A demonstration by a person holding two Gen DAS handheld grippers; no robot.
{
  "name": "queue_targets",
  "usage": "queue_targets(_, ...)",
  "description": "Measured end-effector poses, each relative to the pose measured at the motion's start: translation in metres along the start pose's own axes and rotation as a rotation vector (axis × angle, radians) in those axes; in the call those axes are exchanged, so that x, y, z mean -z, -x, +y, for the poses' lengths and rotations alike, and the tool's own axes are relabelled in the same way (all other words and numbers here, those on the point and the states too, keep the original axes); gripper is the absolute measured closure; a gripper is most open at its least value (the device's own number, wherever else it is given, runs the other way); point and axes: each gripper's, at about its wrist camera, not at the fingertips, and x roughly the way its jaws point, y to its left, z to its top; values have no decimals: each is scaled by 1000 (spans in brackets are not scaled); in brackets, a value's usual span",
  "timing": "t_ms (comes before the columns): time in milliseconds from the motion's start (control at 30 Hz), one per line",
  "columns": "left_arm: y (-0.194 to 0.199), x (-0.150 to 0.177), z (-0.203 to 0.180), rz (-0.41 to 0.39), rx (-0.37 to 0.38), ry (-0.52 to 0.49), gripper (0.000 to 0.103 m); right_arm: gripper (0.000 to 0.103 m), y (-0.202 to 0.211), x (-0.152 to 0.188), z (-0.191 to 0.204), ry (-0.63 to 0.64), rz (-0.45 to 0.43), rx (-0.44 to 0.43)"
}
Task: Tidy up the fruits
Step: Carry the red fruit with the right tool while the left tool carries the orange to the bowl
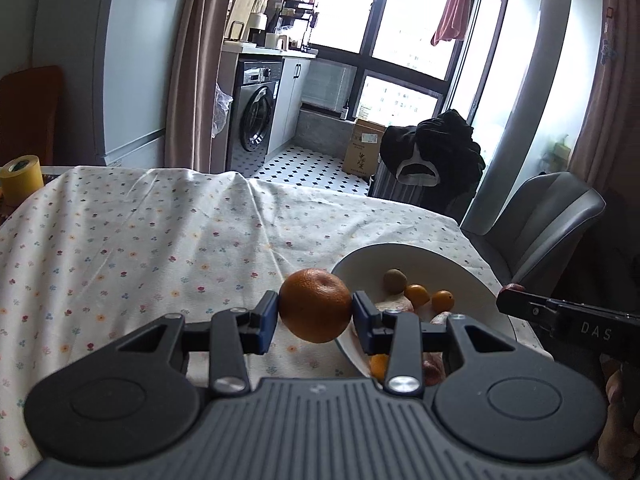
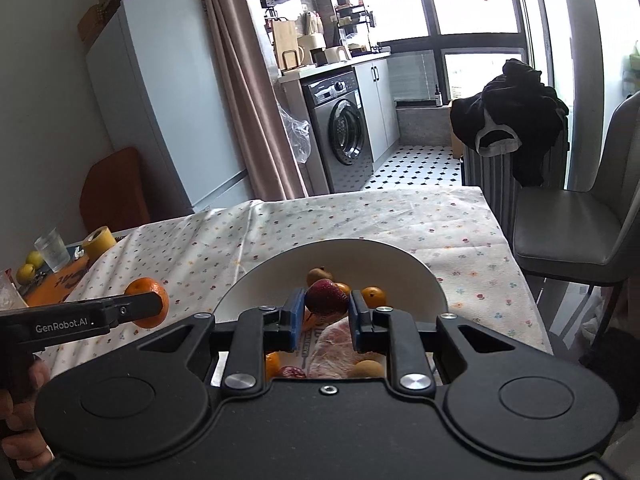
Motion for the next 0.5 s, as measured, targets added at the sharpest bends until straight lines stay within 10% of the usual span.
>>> queue_targets(500, -37, 2, -44, 52, 54, -70, 64, 79, -16, 15, -34, -58, 25, 24)
